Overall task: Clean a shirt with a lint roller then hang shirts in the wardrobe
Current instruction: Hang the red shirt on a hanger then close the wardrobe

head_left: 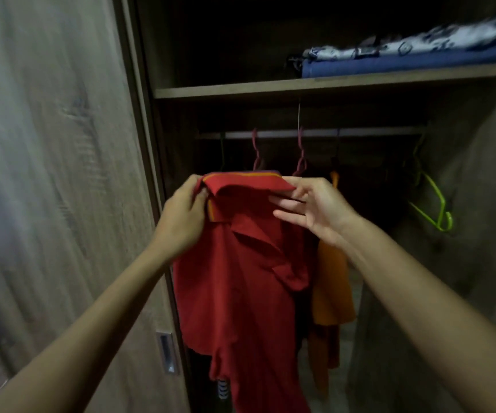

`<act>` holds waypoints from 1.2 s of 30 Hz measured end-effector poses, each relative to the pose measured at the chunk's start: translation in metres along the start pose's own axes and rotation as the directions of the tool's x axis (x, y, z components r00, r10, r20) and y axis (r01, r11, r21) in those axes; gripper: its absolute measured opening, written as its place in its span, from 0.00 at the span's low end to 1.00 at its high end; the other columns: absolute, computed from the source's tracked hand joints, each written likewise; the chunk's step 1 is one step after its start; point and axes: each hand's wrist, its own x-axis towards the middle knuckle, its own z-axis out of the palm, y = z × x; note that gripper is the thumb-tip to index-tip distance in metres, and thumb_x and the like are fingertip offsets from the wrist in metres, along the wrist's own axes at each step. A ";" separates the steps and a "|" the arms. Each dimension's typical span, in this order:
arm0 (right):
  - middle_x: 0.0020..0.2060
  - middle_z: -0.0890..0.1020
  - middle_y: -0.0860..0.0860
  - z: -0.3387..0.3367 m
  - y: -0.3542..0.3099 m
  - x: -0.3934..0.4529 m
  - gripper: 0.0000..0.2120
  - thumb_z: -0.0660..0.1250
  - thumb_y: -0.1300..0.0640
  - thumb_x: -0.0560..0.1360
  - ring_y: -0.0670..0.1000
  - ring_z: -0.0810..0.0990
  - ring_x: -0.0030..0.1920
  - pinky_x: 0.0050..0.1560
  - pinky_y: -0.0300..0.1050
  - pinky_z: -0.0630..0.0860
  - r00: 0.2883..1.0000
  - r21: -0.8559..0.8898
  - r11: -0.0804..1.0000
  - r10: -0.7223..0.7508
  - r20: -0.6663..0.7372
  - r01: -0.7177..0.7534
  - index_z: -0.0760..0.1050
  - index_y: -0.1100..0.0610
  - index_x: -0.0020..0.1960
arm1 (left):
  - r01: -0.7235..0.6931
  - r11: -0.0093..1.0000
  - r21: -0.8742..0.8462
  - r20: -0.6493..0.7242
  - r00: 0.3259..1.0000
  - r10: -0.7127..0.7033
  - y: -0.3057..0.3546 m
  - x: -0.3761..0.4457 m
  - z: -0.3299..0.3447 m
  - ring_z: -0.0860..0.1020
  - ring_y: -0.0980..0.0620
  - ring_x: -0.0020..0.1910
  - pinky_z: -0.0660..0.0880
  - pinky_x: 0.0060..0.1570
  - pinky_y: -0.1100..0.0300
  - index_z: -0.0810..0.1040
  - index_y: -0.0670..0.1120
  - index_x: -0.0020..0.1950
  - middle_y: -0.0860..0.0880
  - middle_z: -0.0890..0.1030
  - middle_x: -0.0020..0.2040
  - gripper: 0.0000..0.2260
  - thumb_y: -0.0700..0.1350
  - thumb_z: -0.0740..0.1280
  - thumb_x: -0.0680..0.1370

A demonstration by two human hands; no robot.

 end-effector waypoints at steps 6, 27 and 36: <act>0.36 0.86 0.47 0.003 -0.012 -0.003 0.03 0.71 0.54 0.73 0.47 0.86 0.38 0.39 0.44 0.80 0.886 -0.738 0.607 -0.463 -0.026 0.296 0.84 0.48 0.44 | 0.077 0.950 -0.302 0.028 0.997 -0.071 0.034 0.018 -0.020 0.70 0.67 0.35 0.68 0.46 0.64 0.71 0.52 0.41 0.57 0.71 0.38 0.10 0.52 0.57 0.81; 0.40 0.85 0.43 -0.061 -0.038 -0.009 0.07 0.72 0.48 0.72 0.38 0.80 0.41 0.45 0.36 0.76 0.970 -0.824 0.511 -0.121 0.212 0.244 0.84 0.49 0.47 | 0.089 0.995 -0.039 0.278 0.958 -0.075 0.058 0.056 -0.003 0.78 0.51 0.37 0.72 0.40 0.57 0.78 0.44 0.43 0.49 0.79 0.36 0.10 0.51 0.70 0.74; 0.69 0.67 0.59 -0.150 -0.077 0.033 0.22 0.64 0.47 0.76 0.64 0.67 0.67 0.66 0.59 0.66 0.710 -0.888 0.191 -0.541 -0.451 -0.419 0.70 0.53 0.68 | -0.095 0.994 0.061 0.289 0.955 0.073 0.066 0.067 0.019 0.77 0.60 0.31 0.74 0.37 0.58 0.78 0.46 0.39 0.50 0.80 0.33 0.17 0.61 0.69 0.73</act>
